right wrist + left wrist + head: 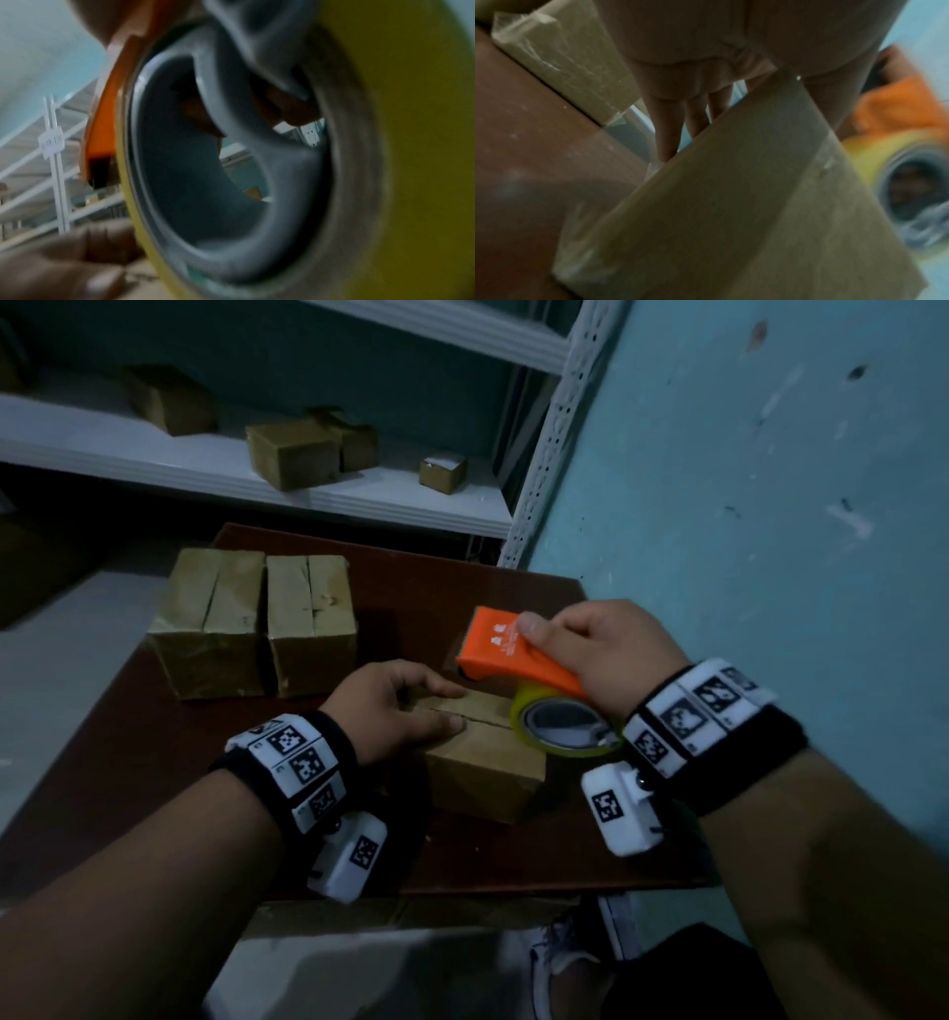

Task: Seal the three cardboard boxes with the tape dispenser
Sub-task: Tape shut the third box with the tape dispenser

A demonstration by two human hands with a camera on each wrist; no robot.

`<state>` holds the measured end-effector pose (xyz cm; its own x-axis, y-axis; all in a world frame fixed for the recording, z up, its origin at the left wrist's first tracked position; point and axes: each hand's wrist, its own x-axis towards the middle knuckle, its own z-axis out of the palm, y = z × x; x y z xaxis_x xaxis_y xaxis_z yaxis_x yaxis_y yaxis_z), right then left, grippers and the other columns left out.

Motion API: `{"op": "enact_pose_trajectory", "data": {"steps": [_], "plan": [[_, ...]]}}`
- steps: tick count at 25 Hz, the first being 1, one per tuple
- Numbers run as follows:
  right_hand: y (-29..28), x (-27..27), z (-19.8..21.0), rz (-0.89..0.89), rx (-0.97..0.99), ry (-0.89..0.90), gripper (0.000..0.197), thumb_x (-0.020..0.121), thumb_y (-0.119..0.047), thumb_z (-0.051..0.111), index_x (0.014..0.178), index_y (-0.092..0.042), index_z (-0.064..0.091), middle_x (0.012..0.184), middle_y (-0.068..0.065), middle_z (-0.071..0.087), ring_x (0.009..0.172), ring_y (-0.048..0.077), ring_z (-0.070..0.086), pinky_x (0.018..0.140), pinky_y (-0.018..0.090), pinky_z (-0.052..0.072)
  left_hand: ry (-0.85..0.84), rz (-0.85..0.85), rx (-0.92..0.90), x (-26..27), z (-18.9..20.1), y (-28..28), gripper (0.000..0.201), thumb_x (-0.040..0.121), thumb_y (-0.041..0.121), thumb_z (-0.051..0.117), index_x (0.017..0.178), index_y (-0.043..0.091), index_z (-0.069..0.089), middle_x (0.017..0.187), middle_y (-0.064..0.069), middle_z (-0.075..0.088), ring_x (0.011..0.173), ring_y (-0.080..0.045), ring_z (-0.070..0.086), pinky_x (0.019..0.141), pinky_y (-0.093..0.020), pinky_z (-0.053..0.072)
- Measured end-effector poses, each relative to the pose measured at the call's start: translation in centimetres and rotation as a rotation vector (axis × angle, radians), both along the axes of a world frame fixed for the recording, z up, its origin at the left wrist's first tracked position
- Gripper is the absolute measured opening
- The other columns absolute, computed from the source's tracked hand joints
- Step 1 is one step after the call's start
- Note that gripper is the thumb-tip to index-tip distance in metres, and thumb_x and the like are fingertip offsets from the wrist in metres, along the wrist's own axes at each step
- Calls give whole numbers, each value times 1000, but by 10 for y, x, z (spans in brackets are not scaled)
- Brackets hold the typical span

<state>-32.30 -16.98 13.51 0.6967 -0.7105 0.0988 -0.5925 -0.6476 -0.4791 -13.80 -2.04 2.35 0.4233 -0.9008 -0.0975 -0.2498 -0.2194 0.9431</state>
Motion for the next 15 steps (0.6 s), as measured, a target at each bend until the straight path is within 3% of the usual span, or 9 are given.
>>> {"op": "enact_pose_trajectory", "data": {"steps": [2, 4, 6, 8, 10, 13, 15], "plan": [[-2, 8, -6, 8, 3, 52, 62, 93, -73, 56, 70, -18, 70, 59, -1, 60, 58, 14, 60, 62, 32, 43, 2, -33, 30, 2, 0, 1, 35, 72, 32, 96, 99, 45, 79, 111, 12, 73, 102, -10, 70, 92, -36, 59], [-3, 11, -6, -5, 36, 60, 62, 94, -73, 56, 73, -16, 71, 63, 3, 63, 61, 19, 63, 65, 34, 48, 87, 30, -15, 6, 4, 1, 38, 77, 17, 91, 106, 38, 77, 112, 5, 75, 103, -19, 73, 89, -40, 61], [-2, 12, -4, -6, 38, 59, 61, 94, -72, 57, 73, -16, 70, 63, 3, 63, 61, 19, 63, 65, 35, 49, 312, 161, -130, 10, 11, -2, 34, 86, 7, 73, 116, 22, 72, 109, -5, 78, 102, -32, 73, 88, -46, 60], [0, 12, -4, -3, 30, 48, 61, 94, -71, 57, 73, -15, 70, 64, 5, 64, 61, 21, 63, 65, 38, 50, 502, 225, -193, 11, 20, -7, 29, 99, 7, 61, 127, 9, 61, 93, -7, 80, 99, -34, 73, 87, -47, 56], [2, 11, -5, -2, 24, 40, 61, 93, -71, 59, 77, -14, 72, 70, 10, 68, 66, 26, 68, 73, 46, 56, 443, 203, -152, 9, 23, -12, 32, 105, 20, 58, 136, 11, 55, 77, 2, 77, 93, -24, 73, 88, -42, 56], [6, 10, -1, 0, 43, 47, 60, 92, -72, 60, 80, -15, 73, 75, 10, 72, 70, 28, 71, 81, 52, 60, 201, 188, -77, 4, 25, -17, 34, 102, 41, 63, 132, 25, 59, 98, 4, 74, 97, -16, 70, 88, -38, 56], [8, 12, 2, 8, 33, 53, 58, 92, -72, 61, 80, -17, 74, 75, 8, 72, 71, 26, 72, 82, 53, 60, 135, 203, -80, 2, 30, -17, 32, 98, 38, 71, 126, 29, 59, 102, 5, 73, 97, -13, 69, 83, -33, 54]]}}
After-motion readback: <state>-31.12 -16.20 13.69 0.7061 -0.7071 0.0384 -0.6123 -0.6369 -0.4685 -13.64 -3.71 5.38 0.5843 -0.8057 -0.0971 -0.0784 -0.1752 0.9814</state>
